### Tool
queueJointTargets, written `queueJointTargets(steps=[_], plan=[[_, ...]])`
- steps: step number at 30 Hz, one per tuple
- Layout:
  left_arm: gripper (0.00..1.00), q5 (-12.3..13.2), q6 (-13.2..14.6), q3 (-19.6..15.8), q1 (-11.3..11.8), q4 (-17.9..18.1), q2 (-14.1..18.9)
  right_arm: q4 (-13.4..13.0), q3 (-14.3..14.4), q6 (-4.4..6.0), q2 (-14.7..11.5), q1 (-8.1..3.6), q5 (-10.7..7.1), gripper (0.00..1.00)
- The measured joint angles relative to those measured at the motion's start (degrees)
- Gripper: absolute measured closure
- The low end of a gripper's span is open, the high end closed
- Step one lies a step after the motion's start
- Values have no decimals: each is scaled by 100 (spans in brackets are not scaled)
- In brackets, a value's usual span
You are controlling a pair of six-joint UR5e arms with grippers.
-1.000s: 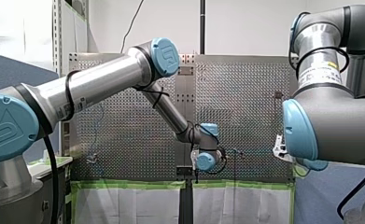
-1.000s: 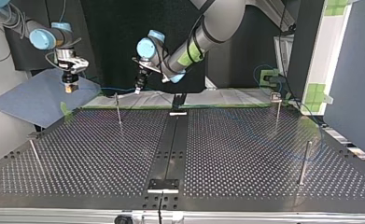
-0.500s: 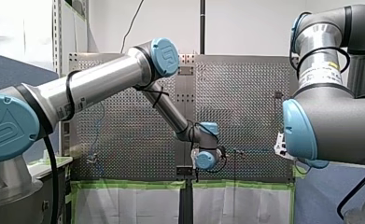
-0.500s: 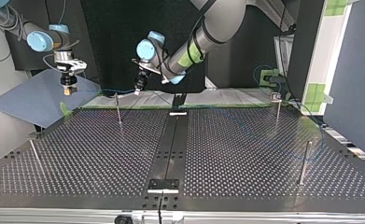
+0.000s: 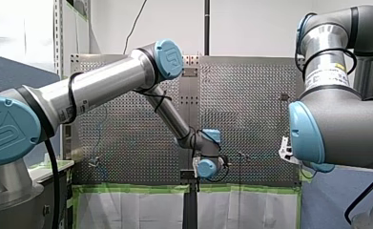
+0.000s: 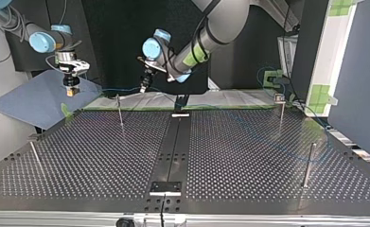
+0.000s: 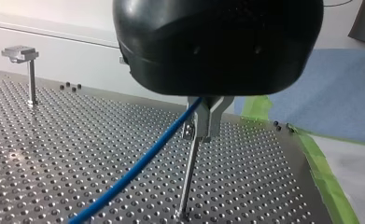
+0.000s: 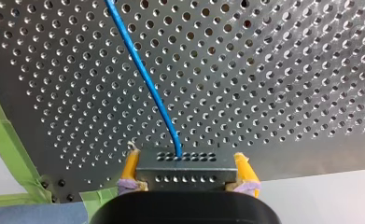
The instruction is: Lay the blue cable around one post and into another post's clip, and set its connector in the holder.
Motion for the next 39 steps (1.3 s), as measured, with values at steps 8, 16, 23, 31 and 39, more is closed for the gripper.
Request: queueJointTargets(steps=[8,16,23,31,39], plan=[[100,185,-163,15,80,4,-107,-28,-127,-16,283,26,-21,100],[100,298,-260,145,185,-35,-143,37,-267,13,427,13,-24,100],[100,349,-352,281,260,-103,-249,42,-316,62,441,9,-30,100],[100,454,-379,373,354,-155,-266,101,-444,131,453,20,-25,100],[100,574,-401,412,396,-181,-268,244,-579,140,457,29,-15,100]])
